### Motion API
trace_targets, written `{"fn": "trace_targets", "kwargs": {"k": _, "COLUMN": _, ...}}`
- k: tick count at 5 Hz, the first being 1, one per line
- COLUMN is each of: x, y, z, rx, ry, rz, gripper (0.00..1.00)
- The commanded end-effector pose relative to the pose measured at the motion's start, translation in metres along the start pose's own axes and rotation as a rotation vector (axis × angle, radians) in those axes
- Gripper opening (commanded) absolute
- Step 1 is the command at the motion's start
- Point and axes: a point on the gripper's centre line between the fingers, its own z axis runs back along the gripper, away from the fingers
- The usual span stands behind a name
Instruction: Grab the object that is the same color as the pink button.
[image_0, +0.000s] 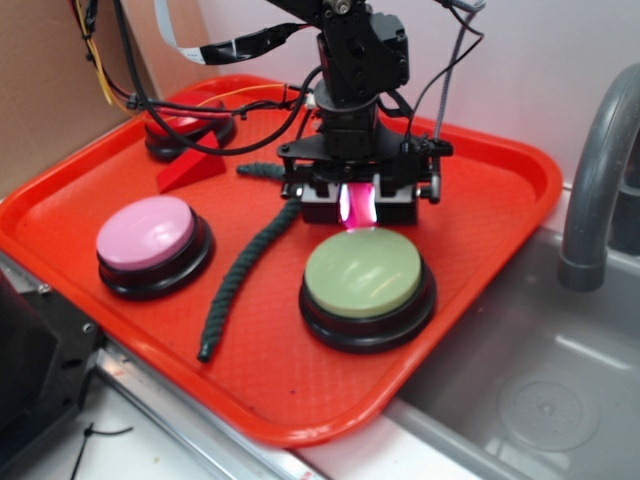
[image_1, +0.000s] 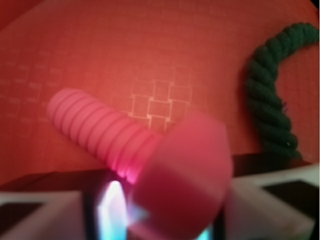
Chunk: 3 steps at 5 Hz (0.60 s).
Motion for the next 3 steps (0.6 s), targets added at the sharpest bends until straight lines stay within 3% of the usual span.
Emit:
{"fn": "trace_targets", "kwargs": {"k": 1, "x": 0.014, "y": -0.002, "z": 0.024, "rx": -0.056, "ry": -0.031, "rz": -0.079, "gripper": 0.00}}
{"fn": "trace_targets", "kwargs": {"k": 3, "x": 0.031, "y": 0.018, "z": 0.066, "rx": -0.134, "ry": -0.004, "rz": -0.299, "gripper": 0.00}}
